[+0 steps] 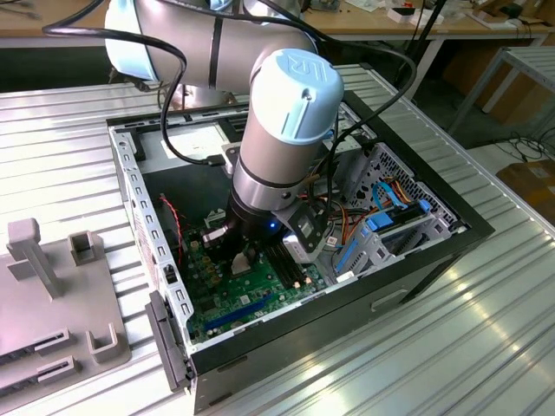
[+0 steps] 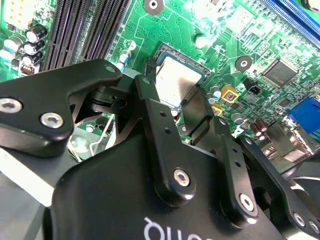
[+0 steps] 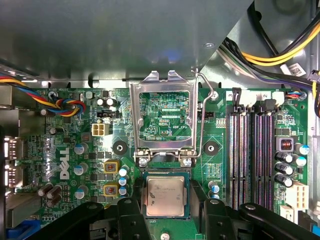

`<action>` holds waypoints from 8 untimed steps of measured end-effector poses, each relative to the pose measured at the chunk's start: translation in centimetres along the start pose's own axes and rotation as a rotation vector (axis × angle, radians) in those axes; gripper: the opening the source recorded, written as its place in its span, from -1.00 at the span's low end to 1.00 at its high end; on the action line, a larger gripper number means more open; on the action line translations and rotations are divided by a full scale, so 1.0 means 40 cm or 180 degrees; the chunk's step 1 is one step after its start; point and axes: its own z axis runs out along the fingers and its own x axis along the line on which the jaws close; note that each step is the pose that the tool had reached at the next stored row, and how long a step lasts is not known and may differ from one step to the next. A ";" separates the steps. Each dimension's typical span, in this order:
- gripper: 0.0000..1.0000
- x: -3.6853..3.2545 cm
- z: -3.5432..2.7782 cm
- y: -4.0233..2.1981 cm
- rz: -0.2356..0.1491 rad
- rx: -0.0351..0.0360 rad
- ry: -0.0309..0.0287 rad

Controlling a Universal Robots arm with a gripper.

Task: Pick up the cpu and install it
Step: 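Place the cpu into insertion slot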

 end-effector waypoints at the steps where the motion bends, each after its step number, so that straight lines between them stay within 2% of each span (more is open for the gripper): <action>1: -0.07 0.000 0.000 0.000 0.0000 0.0000 0.0000; 8: -0.07 0.000 0.000 0.000 0.0000 -0.0001 0.0000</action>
